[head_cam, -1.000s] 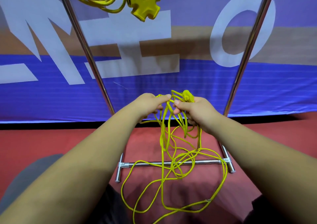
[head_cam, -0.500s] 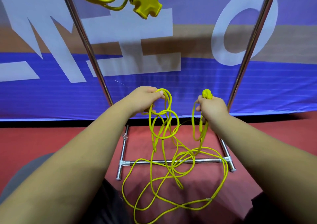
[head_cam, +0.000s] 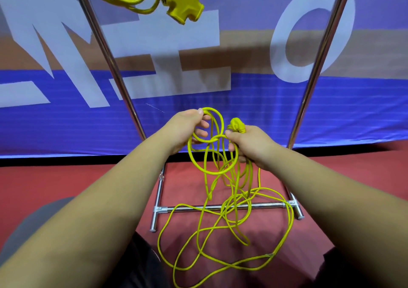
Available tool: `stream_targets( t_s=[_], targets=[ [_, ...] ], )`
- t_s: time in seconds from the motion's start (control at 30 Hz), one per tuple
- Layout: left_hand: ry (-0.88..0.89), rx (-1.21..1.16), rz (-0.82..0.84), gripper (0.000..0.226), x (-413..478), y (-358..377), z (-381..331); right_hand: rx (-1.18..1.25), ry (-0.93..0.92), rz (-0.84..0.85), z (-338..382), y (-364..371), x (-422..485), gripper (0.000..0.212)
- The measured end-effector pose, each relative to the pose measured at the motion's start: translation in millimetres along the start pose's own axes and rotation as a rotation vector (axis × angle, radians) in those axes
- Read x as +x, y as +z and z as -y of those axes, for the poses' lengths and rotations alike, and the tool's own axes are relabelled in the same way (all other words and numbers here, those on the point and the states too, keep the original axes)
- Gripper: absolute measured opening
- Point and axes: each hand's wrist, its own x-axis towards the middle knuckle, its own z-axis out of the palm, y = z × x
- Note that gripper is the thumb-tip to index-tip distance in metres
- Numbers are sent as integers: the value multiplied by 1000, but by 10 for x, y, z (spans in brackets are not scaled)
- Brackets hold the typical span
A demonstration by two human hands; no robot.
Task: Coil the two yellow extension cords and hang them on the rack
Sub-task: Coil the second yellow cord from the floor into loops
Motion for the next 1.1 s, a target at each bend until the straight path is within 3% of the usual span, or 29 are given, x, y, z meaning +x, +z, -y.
stream_targets(
  t_s=[0.2, 0.4, 0.5, 0.57, 0.63, 0.7, 0.8, 0.9, 1.0, 1.1],
  targets=[
    [155, 767, 88, 24, -39, -79, 42, 339, 94, -211, 67, -73, 70, 15],
    [142, 849, 16, 42, -36, -52, 39, 501, 208, -298, 120, -106, 69, 16],
    [253, 925, -63, 30, -43, -4, -47, 499, 236, -230, 128, -97, 61, 13],
    [270, 778, -104, 28, -75, 34, -104, 497, 262, -150, 123, -81, 56, 11],
    [188, 351, -87, 26, -127, 91, -172, 517, 279, -89, 110, -53, 56, 13],
    [138, 124, -57, 29, -184, 118, -263, 533, 271, -59, 93, -19, 62, 17],
    [158, 102, -30, 32, -228, 125, -336, 373, 193, -44, 51, 19, 95, 26],
    [124, -79, -21, 38, -210, 115, -326, 293, 86, 0, 48, 27, 118, 31],
    [116, -204, -49, 39, -181, 74, -337, 343, 20, 98, 101, 41, 77, 34],
    [143, -84, -125, 38, -174, 25, -334, 493, 13, 158, 165, 32, 43, 28]
  ],
)
